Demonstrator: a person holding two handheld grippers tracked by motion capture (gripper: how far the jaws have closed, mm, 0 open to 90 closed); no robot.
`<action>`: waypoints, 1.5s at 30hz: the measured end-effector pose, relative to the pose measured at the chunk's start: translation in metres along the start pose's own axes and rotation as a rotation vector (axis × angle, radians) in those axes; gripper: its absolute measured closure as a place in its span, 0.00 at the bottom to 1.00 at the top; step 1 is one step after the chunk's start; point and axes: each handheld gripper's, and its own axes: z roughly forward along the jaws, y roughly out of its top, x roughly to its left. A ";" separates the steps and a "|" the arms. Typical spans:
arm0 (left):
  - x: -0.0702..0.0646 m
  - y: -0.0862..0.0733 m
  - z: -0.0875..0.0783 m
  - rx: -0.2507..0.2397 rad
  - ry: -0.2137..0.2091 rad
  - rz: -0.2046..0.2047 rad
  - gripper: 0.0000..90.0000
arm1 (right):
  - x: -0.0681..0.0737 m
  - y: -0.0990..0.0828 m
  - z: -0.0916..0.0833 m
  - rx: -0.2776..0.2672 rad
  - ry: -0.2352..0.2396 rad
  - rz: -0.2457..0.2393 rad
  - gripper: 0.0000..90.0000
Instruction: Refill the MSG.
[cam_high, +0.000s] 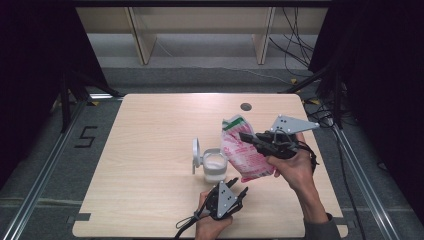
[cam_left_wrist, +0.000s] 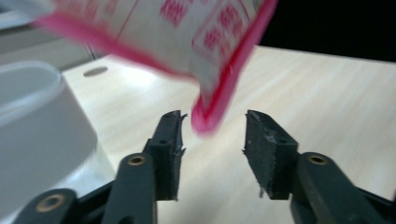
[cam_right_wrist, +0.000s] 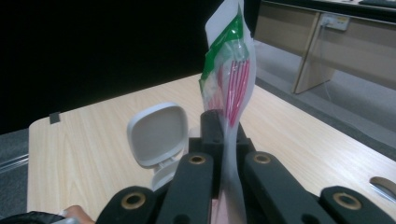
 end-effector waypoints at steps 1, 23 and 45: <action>0.001 0.000 -0.004 -0.011 0.011 0.027 0.61 | 0.000 -0.001 -0.001 -0.007 -0.009 0.007 1.00; 0.027 0.014 -0.052 -0.026 0.031 -0.008 0.53 | -0.017 -0.030 -0.009 0.017 -0.056 0.077 1.00; 0.041 0.013 -0.067 -0.012 0.088 -0.035 0.54 | -0.036 -0.065 -0.006 0.025 -0.058 0.130 1.00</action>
